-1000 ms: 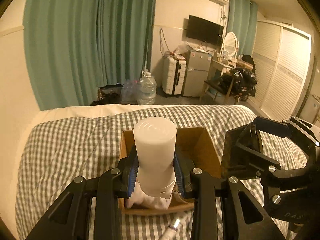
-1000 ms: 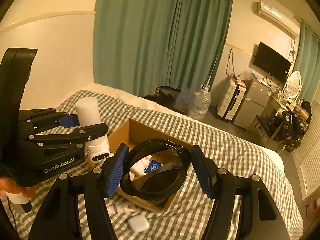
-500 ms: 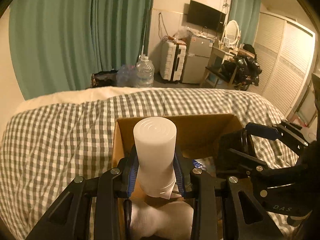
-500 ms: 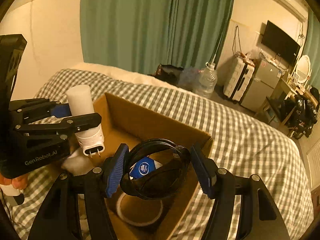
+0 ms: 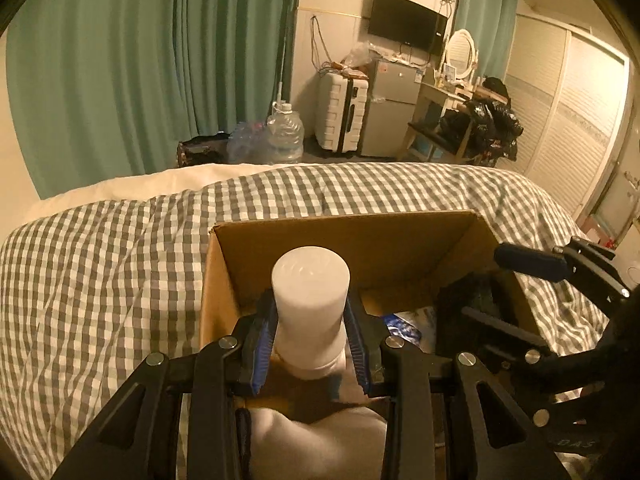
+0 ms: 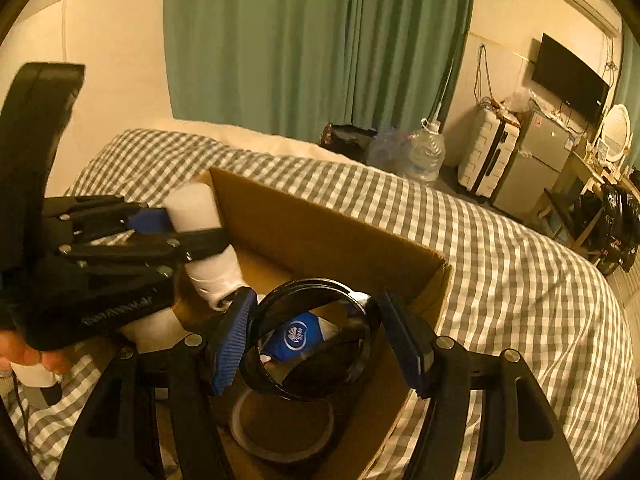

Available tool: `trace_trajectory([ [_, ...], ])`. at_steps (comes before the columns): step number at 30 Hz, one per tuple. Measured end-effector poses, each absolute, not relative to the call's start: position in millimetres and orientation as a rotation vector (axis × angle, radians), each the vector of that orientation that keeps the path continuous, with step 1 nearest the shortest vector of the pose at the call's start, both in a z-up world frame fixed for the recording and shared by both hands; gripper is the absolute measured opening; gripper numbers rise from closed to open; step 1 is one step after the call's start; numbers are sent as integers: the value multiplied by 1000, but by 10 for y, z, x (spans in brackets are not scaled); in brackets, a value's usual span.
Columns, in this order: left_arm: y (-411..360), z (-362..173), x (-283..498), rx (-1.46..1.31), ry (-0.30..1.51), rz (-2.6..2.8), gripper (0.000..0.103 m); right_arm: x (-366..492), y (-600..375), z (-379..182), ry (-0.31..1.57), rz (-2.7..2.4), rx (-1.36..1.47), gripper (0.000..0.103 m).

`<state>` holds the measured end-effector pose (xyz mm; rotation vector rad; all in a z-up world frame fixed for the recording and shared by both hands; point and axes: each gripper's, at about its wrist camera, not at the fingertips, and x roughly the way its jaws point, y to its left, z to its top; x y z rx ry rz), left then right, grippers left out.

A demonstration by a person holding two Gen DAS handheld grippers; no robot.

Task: Organize objects
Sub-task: 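Drop the bottle into the box with the left tool while the right tool drops the black object, then reach both tools to the white tube and the earbud case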

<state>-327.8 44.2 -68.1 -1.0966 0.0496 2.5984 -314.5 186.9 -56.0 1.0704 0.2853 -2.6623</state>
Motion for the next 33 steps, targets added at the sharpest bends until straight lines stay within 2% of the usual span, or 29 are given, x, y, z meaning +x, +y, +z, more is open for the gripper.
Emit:
trace_trajectory([
  [3, 419, -582, -3172, -1086, 13, 2600, 49, -3070, 1876, -447, 279, -2689, 1034, 70],
  [7, 379, -363, -3004, -1049, 14, 2610, 52, -2845, 1905, -231, 267, -2721, 983, 71],
  [11, 372, -54, -2752, -971, 25, 2621, 68, -2592, 1905, 34, 290, -2751, 921, 71],
  [18, 287, 513, -2192, -814, 63, 2673, 96, -2120, 1888, 570, 289, -2795, 815, 77],
  [23, 162, 764, -1923, -778, 44, 2697, 100, -1767, 1896, 876, 252, -2801, 758, 84],
  [27, 60, 857, -1701, -757, 69, 2727, 102, -1526, 1902, 1019, 219, -2807, 731, 85],
  [33, -99, 749, -1536, -804, 81, 2770, 103, -1305, 1979, 1029, 216, -2833, 703, 99],
])
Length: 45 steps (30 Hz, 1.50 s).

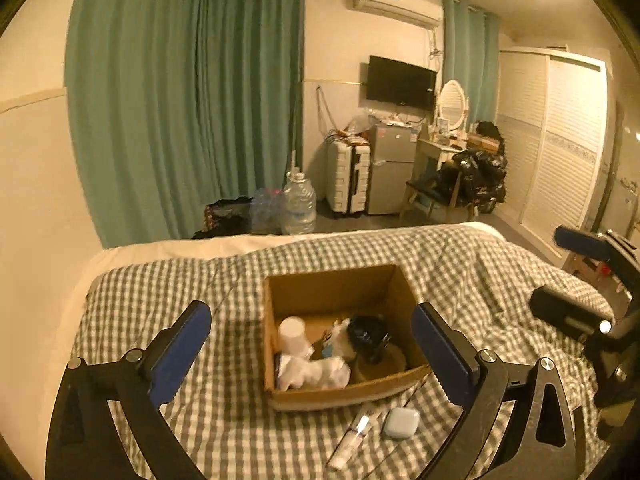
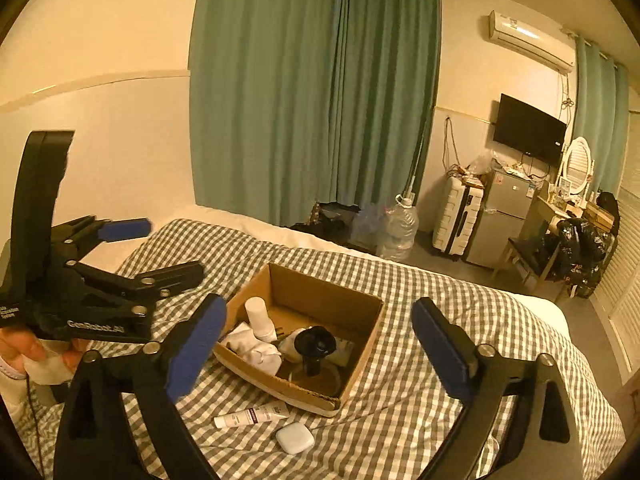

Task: Organize objects
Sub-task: 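Reach both tools to the white tube and the earbud case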

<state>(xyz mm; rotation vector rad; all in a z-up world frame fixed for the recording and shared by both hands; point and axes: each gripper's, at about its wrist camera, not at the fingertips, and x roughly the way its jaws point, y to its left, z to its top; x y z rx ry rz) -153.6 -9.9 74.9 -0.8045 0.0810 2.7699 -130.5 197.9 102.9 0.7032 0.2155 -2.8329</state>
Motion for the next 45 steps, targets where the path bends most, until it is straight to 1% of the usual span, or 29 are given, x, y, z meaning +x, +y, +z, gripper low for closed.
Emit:
trace_trajectory([
  [3, -197, 587, -1472, -836, 70, 2805, 103, -1283, 2016, 919, 228, -2854, 716, 100],
  [5, -253, 420, -1448, -865, 52, 2832, 103, -1336, 2027, 761, 247, -2865, 768, 100],
  [7, -286, 252, -1425, -887, 51, 2856, 103, -1421, 2053, 570, 220, -2831, 837, 100],
  [10, -297, -83, -1449, -965, 43, 2887, 103, -1536, 2035, 208, 174, -2771, 947, 100],
  [15, -321, -665, -1565, -1121, -10, 2877, 103, -1733, 1950, -447, 214, -2708, 1139, 100],
  [17, -294, -884, -1601, -1191, 10, 2834, 103, -1816, 1910, -710, 230, -2673, 1223, 100],
  [21, -256, -1083, -1607, -1248, 31, 2794, 103, -1946, 1854, -1151, 262, -2590, 1388, 99],
  [24, -243, -1148, -1632, -1278, 36, 2777, 103, -2000, 1789, -1322, 288, -2531, 1464, 99],
  [26, -255, -1177, -1636, -1291, 21, 2773, 103, -2036, 1734, -1432, 322, -2499, 1509, 96],
  [28, -269, -1214, -1630, -1304, 11, 2772, 103, -2059, 1693, -1538, 346, -2455, 1555, 85],
  [30, -271, -1248, -1629, -1321, -2, 2765, 103, -2081, 1697, -1618, 347, -2433, 1599, 78],
  [32, -266, -1280, -1643, -1342, -6, 2750, 103, -2097, 1719, -1680, 336, -2417, 1639, 66],
  [33, -258, -1297, -1639, -1351, 1, 2748, 103, -2095, 1723, -1697, 337, -2410, 1651, 57],
  [38, -219, -1309, -1570, -1340, 10, 2743, 103, -1970, 1776, -1607, 330, -2449, 1602, 57],
  [45, 12, -1367, -1570, -1348, 110, 2714, 103, -1625, 2063, -1172, 235, -2621, 1422, 57],
])
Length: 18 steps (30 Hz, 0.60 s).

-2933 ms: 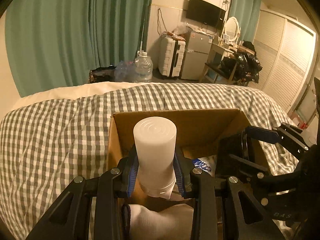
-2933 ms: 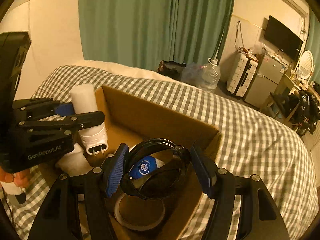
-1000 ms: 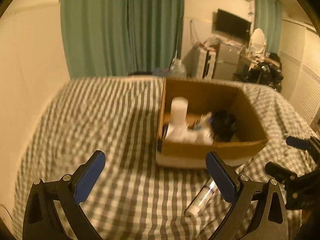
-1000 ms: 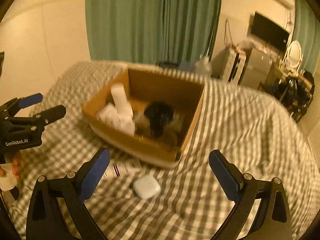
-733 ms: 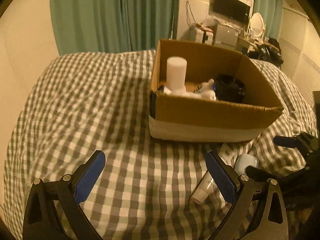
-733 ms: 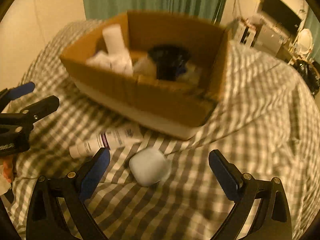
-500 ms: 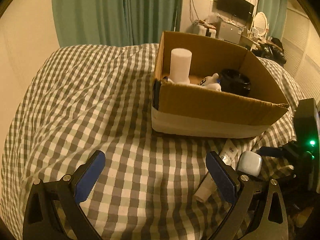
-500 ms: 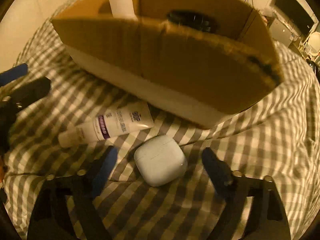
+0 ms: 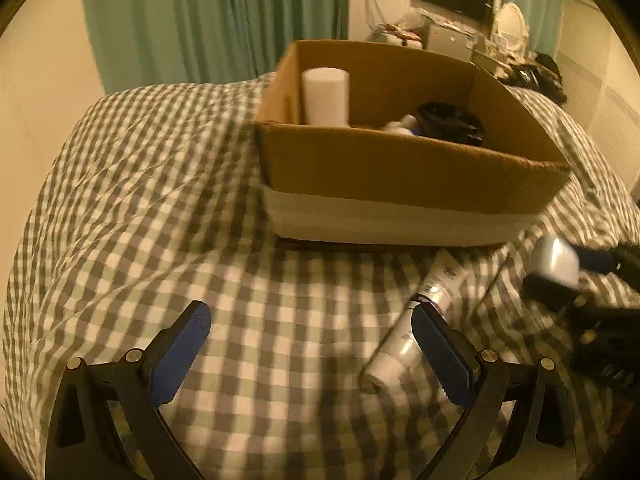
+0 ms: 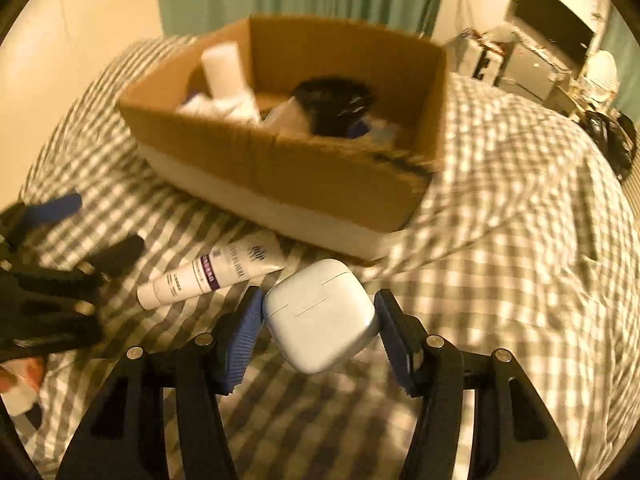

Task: Organize objects
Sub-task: 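Reach both tools to the white tube and the earbud case, then grasp the white tube with the left tool while the right tool grasps the earbud case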

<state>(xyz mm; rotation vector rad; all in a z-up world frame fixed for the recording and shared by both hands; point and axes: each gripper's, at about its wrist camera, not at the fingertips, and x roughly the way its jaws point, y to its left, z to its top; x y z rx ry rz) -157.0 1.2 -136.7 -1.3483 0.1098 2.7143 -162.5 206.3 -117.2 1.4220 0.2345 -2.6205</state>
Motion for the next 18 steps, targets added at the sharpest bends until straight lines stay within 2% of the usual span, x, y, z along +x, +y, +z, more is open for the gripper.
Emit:
trace_trajectory([
  [8, 591, -1571, -1664, -1332, 293, 2582, 101, -1682, 2294, -1034, 89, -2662, 1393, 57],
  [10, 631, -1642, -1731, -1370, 251, 2548, 91, -1719, 2242, -1071, 70, -2639, 1403, 57],
  [12, 631, -1704, -1778, -1404, 198, 2526, 64, -1729, 2220, -1125, 56, -2615, 1415, 57],
  [13, 636, -1738, -1790, -1419, 186, 2507, 57, -1742, 2210, -1133, 55, -2612, 1418, 57],
  [14, 643, -1754, -1790, -1421, 182, 2493, 46, -1743, 2203, -1142, 56, -2609, 1420, 57],
  [15, 649, -1751, -1781, -1416, 185, 2491, 39, -1742, 2200, -1145, 56, -2605, 1420, 57],
  [18, 663, -1709, -1730, -1387, 194, 2491, 30, -1747, 2207, -1145, 55, -2603, 1425, 57],
])
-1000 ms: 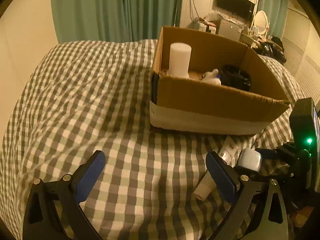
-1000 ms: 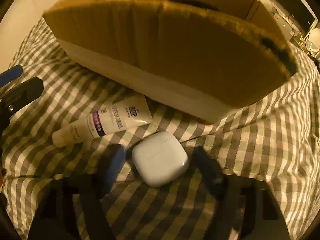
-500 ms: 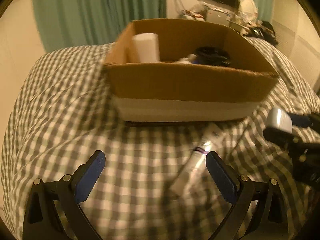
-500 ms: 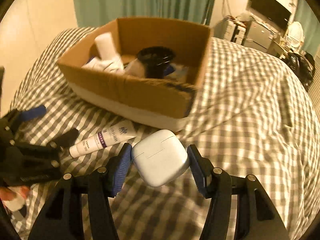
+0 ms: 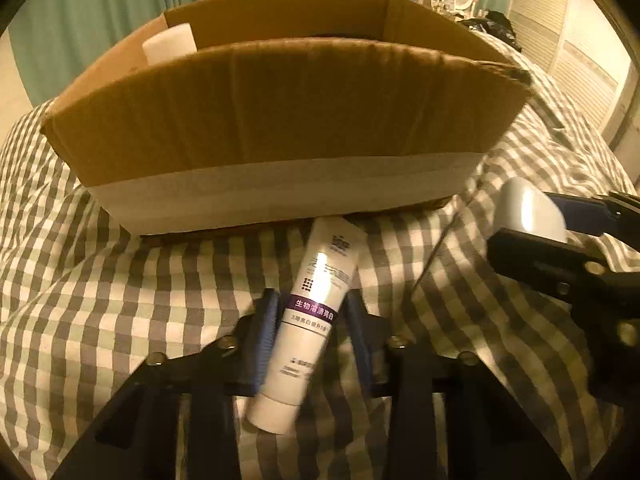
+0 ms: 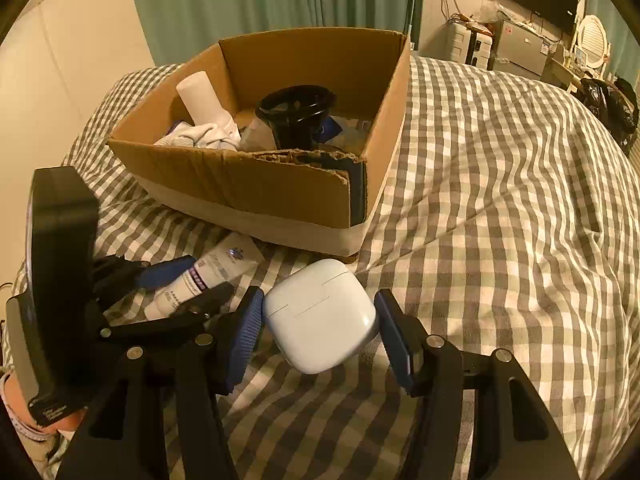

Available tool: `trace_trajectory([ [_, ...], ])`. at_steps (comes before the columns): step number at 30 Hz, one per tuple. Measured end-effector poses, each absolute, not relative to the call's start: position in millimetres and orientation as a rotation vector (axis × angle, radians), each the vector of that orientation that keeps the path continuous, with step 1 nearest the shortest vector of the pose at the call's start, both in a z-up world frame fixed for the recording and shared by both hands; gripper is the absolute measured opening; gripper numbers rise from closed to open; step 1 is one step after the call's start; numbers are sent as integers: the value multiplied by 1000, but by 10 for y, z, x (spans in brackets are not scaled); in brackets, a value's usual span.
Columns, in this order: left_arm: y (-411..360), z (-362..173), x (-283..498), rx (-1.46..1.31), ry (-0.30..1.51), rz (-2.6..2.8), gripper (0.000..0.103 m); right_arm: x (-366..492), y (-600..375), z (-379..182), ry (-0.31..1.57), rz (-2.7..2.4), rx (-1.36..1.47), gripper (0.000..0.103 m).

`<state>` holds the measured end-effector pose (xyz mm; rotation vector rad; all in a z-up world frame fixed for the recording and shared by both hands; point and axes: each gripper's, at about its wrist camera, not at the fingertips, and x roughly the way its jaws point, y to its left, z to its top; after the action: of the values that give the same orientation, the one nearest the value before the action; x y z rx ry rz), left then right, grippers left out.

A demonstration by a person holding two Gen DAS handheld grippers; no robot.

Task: Organize objects
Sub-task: 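Grasp the white tube with the left tool while the right tool grasps the earbud case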

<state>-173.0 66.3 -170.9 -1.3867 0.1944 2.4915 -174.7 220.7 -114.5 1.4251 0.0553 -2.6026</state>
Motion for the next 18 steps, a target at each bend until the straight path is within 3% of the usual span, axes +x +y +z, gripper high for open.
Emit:
trace_trajectory([
  [18, 446, -1248, -1162, -1288, 151, 2527, 17, -1348, 2067, -905, 146, -2669, 1337, 57],
])
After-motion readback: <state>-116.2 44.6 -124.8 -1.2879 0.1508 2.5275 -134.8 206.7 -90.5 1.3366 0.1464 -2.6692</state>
